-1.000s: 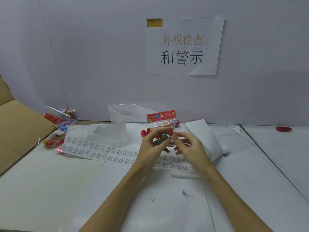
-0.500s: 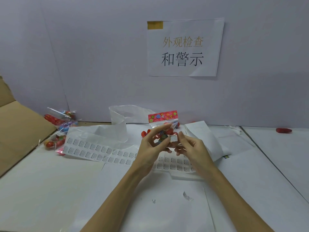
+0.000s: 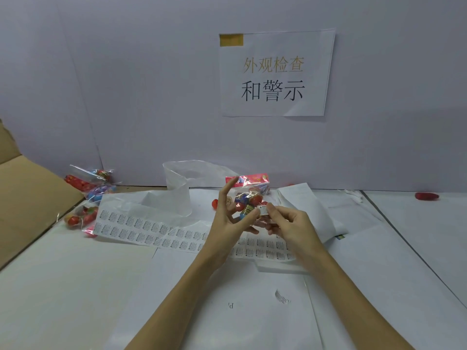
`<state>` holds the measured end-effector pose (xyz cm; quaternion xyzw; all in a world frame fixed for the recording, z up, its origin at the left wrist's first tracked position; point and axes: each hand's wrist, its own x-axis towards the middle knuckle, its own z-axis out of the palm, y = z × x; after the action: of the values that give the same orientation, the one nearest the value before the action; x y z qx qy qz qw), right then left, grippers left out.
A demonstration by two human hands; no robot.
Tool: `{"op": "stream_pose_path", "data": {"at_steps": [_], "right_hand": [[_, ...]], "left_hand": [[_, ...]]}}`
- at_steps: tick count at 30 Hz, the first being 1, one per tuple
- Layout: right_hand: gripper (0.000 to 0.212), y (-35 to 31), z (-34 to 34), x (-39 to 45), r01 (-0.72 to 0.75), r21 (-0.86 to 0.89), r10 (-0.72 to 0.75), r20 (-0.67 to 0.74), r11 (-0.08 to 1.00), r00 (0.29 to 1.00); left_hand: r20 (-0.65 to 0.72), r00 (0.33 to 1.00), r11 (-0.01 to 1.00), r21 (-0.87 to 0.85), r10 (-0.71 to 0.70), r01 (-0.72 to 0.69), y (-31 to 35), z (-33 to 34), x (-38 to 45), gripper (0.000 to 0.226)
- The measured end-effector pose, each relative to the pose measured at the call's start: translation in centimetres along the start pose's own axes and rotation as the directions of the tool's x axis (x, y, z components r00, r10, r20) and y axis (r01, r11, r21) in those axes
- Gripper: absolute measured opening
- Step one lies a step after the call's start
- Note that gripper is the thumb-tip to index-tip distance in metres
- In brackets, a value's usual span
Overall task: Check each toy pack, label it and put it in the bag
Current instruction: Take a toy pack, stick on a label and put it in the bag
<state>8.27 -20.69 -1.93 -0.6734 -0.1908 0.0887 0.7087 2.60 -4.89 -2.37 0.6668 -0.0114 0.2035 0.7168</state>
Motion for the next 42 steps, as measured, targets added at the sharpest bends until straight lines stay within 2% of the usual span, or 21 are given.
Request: {"op": "stream_pose_path", "data": {"at_steps": [2,4,6,8,11,14,17,20,24,26,27,29,30,31,33,34,36,38,40,42], "right_hand": [[0.019,0.2,0.0,0.1,0.032,-0.048,-0.035,-0.059,0.998,0.998],[0.011,0.4,-0.1,0.2,0.074,-0.165,-0.089,-0.086,0.983,0.992],[0.009,0.7,-0.2,0.5,0.115,-0.294,-0.137,-0.056,0.949,0.989],[0.012,0.8,-0.2,0.5,0.145,-0.377,-0.158,-0.003,0.915,0.988],[0.019,0.5,0.0,0.3,0.206,-0.402,-0.218,0.016,0.892,0.976],[0.031,0.3,-0.1,0.2,0.262,-0.417,-0.303,-0.032,0.870,0.953],[0.035,0.1,-0.2,0.1,0.242,-0.378,-0.290,-0.075,0.894,0.954],[0.035,-0.2,-0.7,0.2,0.206,-0.314,-0.250,-0.105,0.927,0.962],[0.043,-0.5,-0.8,0.2,0.189,-0.262,-0.211,-0.060,0.946,0.976],[0.047,-0.4,-0.8,0.0,0.187,-0.267,-0.209,-0.055,0.945,0.976],[0.044,-0.3,-0.8,0.0,0.200,-0.284,-0.227,-0.066,0.938,0.972],[0.026,-0.1,-0.8,-0.2,0.250,-0.316,-0.296,-0.106,0.915,0.949],[0.017,0.0,-0.8,-0.3,0.280,-0.324,-0.329,-0.108,0.904,0.938],[0.022,0.2,-0.6,-0.3,0.315,-0.331,-0.361,-0.087,0.890,0.929],[0.035,0.7,-0.1,-0.3,0.364,-0.338,-0.382,0.014,0.868,0.924],[0.037,1.0,0.2,-0.2,0.384,-0.360,-0.382,0.079,0.850,0.921],[0.042,1.4,0.4,-0.3,0.421,-0.404,-0.367,0.208,0.812,0.907],[0.057,1.4,0.6,-0.4,0.405,-0.408,-0.320,0.261,0.818,0.911],[0.072,1.2,0.8,-0.3,0.290,-0.334,-0.246,0.168,0.897,0.955],[0.074,0.9,0.8,-0.1,0.135,-0.250,-0.131,0.032,0.959,0.991]], "left_hand": [[-0.052,0.999,0.997,0.076,0.017,-0.013,-0.2,0.3,0.0,0.085],[-0.105,0.993,0.994,0.101,0.063,-0.052,-0.4,0.3,0.0,0.086],[-0.182,0.976,0.990,0.097,0.117,-0.101,-0.4,0.0,0.2,0.084],[-0.249,0.962,0.992,0.089,0.110,-0.090,-0.4,-0.5,0.6,0.081],[-0.309,0.949,0.998,-0.002,-0.059,0.061,-0.4,-1.4,0.9,0.072],[-0.257,0.945,0.976,-0.137,-0.201,0.170,-0.5,-1.9,1.1,0.047],[-0.210,0.953,0.970,-0.157,-0.216,0.185,-0.3,-1.9,1.1,0.033],[-0.240,0.954,0.973,-0.183,-0.182,0.139,0.0,-2.3,1.3,0.019],[-0.302,0.946,0.980,-0.191,-0.117,0.060,0.5,-2.8,1.6,0.027],[-0.319,0.947,0.993,-0.117,-0.046,0.009,0.3,-3.0,1.6,0.025],[-0.332,0.943,1.000,-0.002,0.018,-0.020,0.1,-3.1,1.5,0.020],[-0.360,0.921,0.964,0.262,0.147,-0.052,-0.4,-3.2,1.5,0.012],[-0.369,0.917,0.953,0.301,0.149,-0.034,-0.5,-3.1,1.5,0.016],[-0.356,0.931,0.969,0.247,0.085,0.006,-0.5,-2.8,1.4,0.026],[-0.259,0.951,0.986,-0.034,-0.167,0.164,-0.1,-2.1,1.3,0.054],[-0.206,0.951,0.969,-0.139,-0.231,0.205,-0.1,-2.0,1.4,0.063],[-0.171,0.958,0.961,-0.199,-0.229,0.194,-0.2,-2.0,1.4,0.053],[-0.201,0.957,0.965,-0.202,-0.209,0.169,-0.4,-2.3,1.3,0.028],[-0.239,0.941,0.955,-0.232,-0.238,0.183,-0.4,-2.6,1.5,0.013],[-0.234,0.938,0.946,-0.258,-0.257,0.195,-0.3,-2.7,1.5,0.014]]}}
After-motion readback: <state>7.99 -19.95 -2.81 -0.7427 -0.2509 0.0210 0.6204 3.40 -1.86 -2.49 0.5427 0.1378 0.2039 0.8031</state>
